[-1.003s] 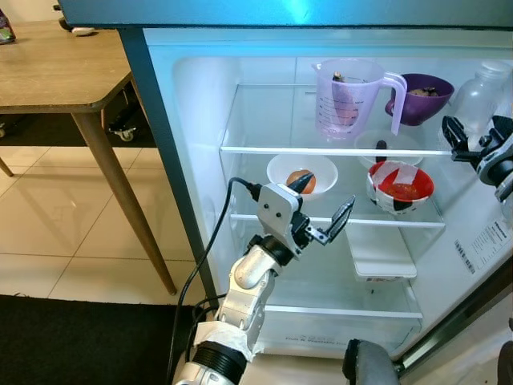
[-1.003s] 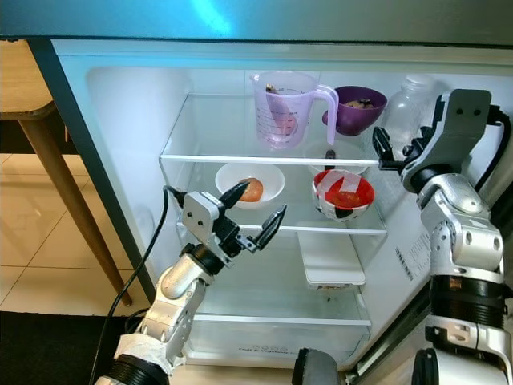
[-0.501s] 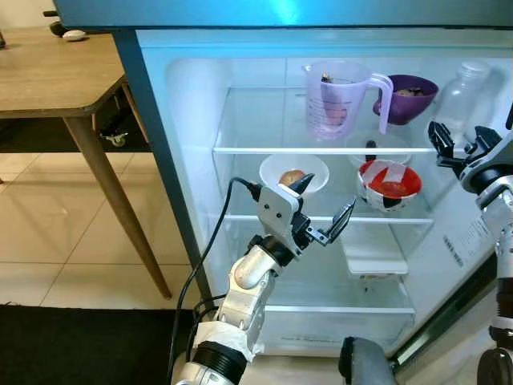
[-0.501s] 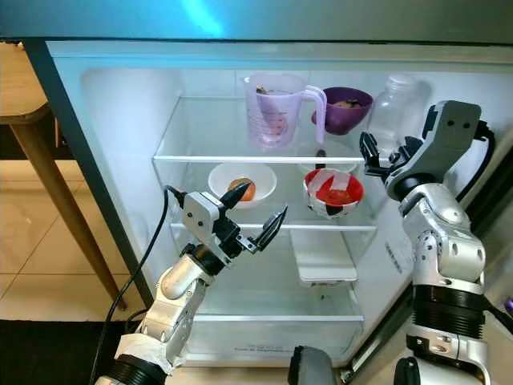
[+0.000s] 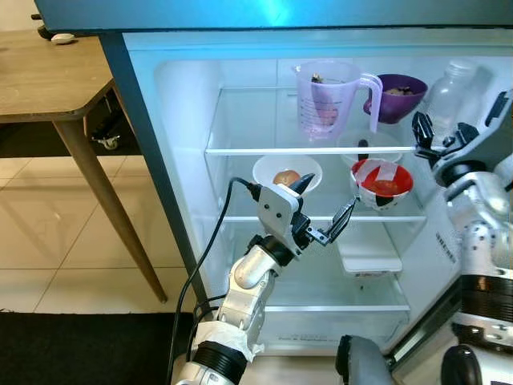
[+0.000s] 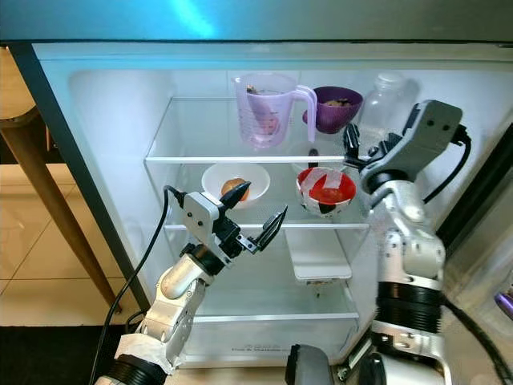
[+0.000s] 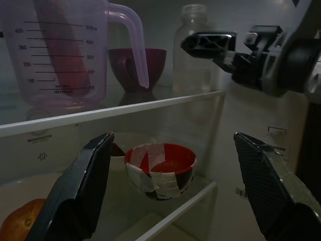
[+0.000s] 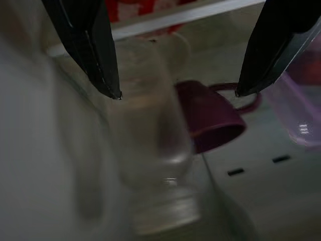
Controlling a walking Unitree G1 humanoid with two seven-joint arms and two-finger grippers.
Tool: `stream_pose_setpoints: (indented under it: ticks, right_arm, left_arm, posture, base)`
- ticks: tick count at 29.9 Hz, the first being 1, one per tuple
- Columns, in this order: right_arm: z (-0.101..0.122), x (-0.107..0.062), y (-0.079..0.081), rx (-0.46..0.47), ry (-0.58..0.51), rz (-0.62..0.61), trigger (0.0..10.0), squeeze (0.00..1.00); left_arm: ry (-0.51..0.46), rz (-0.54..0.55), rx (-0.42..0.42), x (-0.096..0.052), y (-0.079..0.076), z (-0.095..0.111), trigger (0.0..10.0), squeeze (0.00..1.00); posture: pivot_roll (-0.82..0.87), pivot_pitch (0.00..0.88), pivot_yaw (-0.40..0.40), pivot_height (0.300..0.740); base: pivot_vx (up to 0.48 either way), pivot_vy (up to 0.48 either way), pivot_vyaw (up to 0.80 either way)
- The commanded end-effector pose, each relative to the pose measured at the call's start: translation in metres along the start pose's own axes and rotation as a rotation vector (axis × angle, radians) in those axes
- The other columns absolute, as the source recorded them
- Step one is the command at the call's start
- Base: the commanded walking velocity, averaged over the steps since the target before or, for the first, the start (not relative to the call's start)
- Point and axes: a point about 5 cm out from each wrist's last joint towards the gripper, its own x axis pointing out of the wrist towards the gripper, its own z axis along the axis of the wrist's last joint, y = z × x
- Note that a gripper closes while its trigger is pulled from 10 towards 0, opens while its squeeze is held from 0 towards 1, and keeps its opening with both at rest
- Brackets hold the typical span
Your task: Restocking fridge
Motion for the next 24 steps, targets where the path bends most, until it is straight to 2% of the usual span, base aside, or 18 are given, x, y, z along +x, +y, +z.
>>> stream_pose_setpoints:
  ticks: [1,8,11,14,15,21,24]
  right_arm:
    - [0.008,0.0,0.005,-0.014,-0.052,-0.014,10.0,0.0]
    - [0.008,-0.002,0.013,-0.078,-0.098,-0.084,10.0,0.0]
    - [0.013,-0.003,0.012,-0.155,-0.131,-0.136,10.0,0.0]
    - [0.012,-0.005,0.015,-0.167,-0.141,-0.155,10.0,0.0]
    - [0.012,-0.005,0.015,-0.167,-0.141,-0.155,10.0,0.0]
    - [0.004,-0.017,0.043,-0.161,-0.173,-0.074,10.0,0.0]
    - [0.003,-0.018,0.046,-0.155,-0.179,-0.054,10.0,0.0]
  left_arm:
    - [-0.011,-0.008,-0.015,0.001,-0.005,0.001,10.0,0.0]
    - [-0.01,-0.008,-0.014,0.001,-0.005,0.0,10.0,0.0]
    - [-0.01,-0.009,-0.014,0.001,-0.005,0.0,10.0,0.0]
    - [-0.01,-0.011,-0.014,0.0,-0.005,0.0,10.0,0.0]
    - [-0.01,-0.011,-0.014,0.0,-0.005,0.0,10.0,0.0]
    - [-0.01,-0.011,-0.014,0.0,-0.005,0.0,10.0,0.0]
    - [-0.009,-0.011,-0.014,0.0,-0.005,0.0,10.0,0.0]
  posture:
    - [-0.05,0.0,0.009,0.385]
    - [-0.05,0.0,0.006,0.385]
    - [-0.05,0.0,0.007,0.385]
    - [-0.05,0.0,0.007,0.385]
    - [-0.05,0.0,0.007,0.385]
    - [-0.05,0.0,0.009,0.385]
    - [-0.05,0.0,0.009,0.385]
  base:
    - [0.0,0.0,0.0]
    - [0.0,0.0,0.0]
    - [0.0,0.0,0.0]
    - [0.0,0.0,0.0]
    - [0.0,0.0,0.0]
    - [0.0,0.0,0.0]
    - [0.0,0.0,0.0]
